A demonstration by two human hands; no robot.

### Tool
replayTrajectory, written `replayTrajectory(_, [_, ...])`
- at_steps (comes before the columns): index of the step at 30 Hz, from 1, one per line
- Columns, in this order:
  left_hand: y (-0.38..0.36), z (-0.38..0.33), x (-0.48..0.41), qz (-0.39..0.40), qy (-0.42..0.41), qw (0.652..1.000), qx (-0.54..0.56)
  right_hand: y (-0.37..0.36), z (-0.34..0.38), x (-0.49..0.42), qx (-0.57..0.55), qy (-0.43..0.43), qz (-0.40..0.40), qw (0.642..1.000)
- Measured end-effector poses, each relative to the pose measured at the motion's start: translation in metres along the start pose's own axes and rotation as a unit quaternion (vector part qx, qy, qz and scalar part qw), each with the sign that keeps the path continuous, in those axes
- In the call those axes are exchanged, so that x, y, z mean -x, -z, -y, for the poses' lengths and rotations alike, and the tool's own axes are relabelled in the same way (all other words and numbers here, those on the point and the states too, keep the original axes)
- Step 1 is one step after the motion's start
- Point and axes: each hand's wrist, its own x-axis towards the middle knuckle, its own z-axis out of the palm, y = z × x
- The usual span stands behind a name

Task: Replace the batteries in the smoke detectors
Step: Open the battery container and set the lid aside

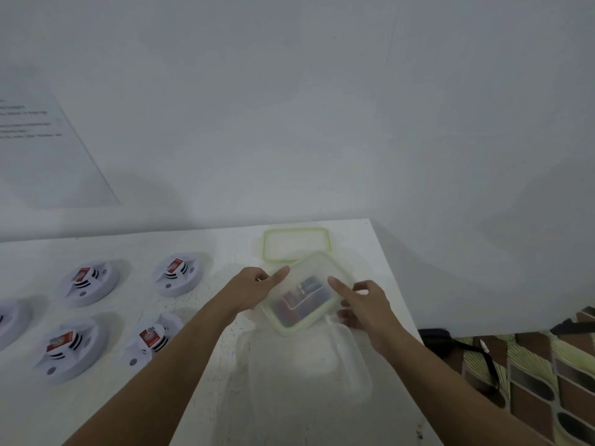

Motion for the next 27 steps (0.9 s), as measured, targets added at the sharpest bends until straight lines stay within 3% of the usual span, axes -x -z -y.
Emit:
replayTrajectory(6, [-0.009, -0.003, -0.002, 0.063, 0.005, 0.998, -0.017, -0.004, 0.0, -0.004, -0.035, 0.013, -0.019, 0.999])
replayTrajectory(12, [-0.011, -0.001, -0.004, 0.114, 0.006, 0.984, 0.134, -0.007, 0.005, -0.007, -0.05, 0.013, 0.028, 0.998])
replayTrajectory(16, [-0.013, -0.004, -0.004, 0.097, 0.017, 0.979, 0.181, -0.009, 0.006, -0.013, -0.066, -0.002, 0.059, 0.996])
replayTrajectory(27, [-0.006, -0.006, -0.014, 0.2, 0.096, 0.946, 0.238, -0.01, 0.01, -0.025, -0.085, -0.034, 0.09, 0.992])
